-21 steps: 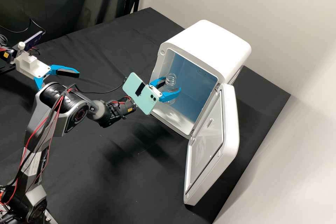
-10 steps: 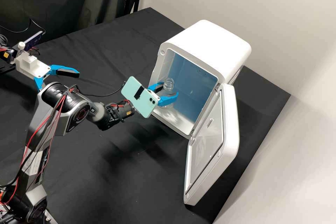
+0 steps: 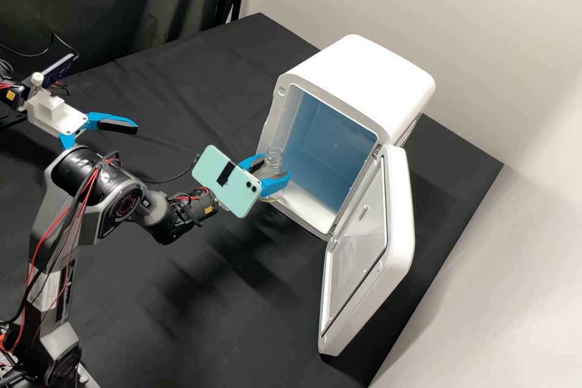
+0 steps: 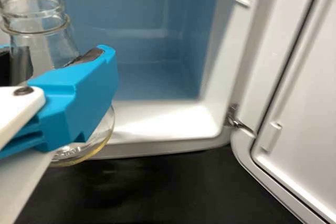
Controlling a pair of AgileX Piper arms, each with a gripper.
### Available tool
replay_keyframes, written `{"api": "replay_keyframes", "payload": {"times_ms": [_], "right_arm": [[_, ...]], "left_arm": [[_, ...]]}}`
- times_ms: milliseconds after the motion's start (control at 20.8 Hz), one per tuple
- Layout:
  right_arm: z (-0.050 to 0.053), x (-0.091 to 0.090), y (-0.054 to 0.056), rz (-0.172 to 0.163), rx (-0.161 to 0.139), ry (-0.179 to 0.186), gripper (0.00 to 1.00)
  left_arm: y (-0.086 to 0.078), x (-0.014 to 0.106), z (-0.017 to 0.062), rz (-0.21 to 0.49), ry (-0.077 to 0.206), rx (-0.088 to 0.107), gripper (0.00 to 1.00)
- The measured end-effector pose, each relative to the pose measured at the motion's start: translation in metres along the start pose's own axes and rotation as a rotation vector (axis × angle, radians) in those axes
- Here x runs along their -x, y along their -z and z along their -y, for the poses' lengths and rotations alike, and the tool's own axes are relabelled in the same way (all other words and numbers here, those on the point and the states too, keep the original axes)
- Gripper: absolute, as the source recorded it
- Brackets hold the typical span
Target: Place the flask in the incubator
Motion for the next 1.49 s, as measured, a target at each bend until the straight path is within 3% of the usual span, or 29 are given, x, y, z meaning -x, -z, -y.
{"api": "replay_keyframes", "payload": {"times_ms": [144, 432, 768, 1056, 1248, 1488], "right_arm": [[-0.007, 0.005, -0.009, 0.029, -0.031, -0.013, 0.0], [-0.019, 0.021, -0.018, 0.036, -0.062, -0.022, 0.0], [-0.028, 0.025, -0.027, 0.044, -0.063, -0.059, 0.0], [-0.031, 0.005, -0.03, 0.044, -0.064, -0.085, 0.0], [-0.037, -0.014, -0.023, 0.022, -0.07, -0.107, 0.0], [-0.043, -0.04, -0.017, 0.029, -0.072, -0.122, 0.0]], "left_arm": [[0.0, 0.0, 0.0, -0.001, 0.0, 0.0, 1.0], [0.0, 0.0, -0.0004, -0.002, -0.002, 0.0, 1.0], [0.0, 0.0, -0.0007, -0.001, -0.004, 0.0, 1.0], [0.0, 0.001, -0.0025, 0.0, -0.014, -0.003, 1.0], [0.0, 0.001, -0.0025, 0.0, -0.014, -0.003, 1.0], [0.0, 0.001, -0.0025, 0.0, -0.014, -0.003, 1.0]]}}
